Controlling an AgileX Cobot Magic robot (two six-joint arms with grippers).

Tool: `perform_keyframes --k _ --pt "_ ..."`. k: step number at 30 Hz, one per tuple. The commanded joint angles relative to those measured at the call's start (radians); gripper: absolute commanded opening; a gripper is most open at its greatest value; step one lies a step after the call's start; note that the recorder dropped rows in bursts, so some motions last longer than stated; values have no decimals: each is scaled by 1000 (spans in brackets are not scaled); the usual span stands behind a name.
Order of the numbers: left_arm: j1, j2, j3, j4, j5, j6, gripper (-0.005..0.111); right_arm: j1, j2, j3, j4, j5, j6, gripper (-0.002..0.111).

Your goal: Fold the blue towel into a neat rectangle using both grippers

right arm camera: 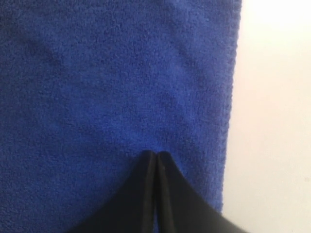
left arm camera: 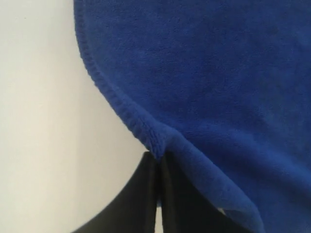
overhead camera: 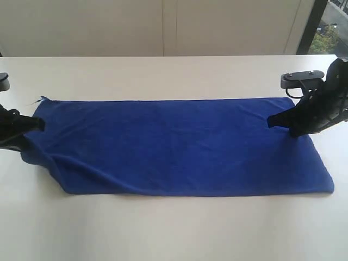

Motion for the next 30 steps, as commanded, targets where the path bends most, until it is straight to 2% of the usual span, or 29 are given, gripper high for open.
perform_keyframes --k 1,9,11,17,19,26,30 --pt "-1 -10 -4 -88 -14 33 0 -8 5 0 5 -6 -12 0" --pt "-1 2 -4 -123 -104 38 1 -8 5 0 5 -6 -12 0" --pt "-1 24 -4 -123 -118 38 9 -8 5 0 5 -6 -12 0" --pt "-1 104 -4 -129 -192 38 45 -8 5 0 5 -8 -12 0" --pt "-1 123 -4 -132 -204 38 52 -8 5 0 5 -8 -12 0" --pt "-1 135 -6 -132 -194 46 53 -8 5 0 5 -8 -12 0" --pt "-1 94 -17 -132 -115 98 53 -8 5 0 5 -8 -12 0"
